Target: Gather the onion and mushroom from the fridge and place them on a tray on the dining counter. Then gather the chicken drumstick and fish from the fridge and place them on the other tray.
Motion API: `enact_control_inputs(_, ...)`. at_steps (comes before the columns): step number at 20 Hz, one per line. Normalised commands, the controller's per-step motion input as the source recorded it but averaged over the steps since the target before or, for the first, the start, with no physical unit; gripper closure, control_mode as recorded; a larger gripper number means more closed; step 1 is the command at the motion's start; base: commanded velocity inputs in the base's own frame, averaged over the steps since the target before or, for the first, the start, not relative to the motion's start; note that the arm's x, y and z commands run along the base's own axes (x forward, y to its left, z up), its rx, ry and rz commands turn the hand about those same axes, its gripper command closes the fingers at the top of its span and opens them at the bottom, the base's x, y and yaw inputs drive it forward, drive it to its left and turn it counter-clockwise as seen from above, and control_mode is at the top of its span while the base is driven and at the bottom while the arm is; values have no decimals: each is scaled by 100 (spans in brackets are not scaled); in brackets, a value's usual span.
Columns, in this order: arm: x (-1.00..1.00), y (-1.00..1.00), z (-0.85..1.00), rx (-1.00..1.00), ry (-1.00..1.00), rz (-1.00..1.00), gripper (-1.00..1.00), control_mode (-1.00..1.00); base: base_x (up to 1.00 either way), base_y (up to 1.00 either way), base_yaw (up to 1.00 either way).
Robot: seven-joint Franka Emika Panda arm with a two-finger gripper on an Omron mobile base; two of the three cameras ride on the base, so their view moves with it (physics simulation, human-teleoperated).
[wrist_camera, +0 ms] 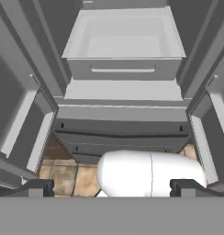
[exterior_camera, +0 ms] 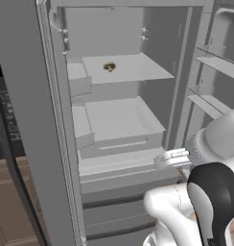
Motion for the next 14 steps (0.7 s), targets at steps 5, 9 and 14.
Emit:
enact_control_inputs(5, 0, 0, 0, 0, 0, 0, -100, 100, 39, 34, 0)
enact_control_inputs(9, 0, 0, 0, 0, 0, 0, -100, 100, 71, 12, 0)
enact_control_inputs(14, 0, 0, 0, 0, 0, 0, -100, 100, 81, 5, 1)
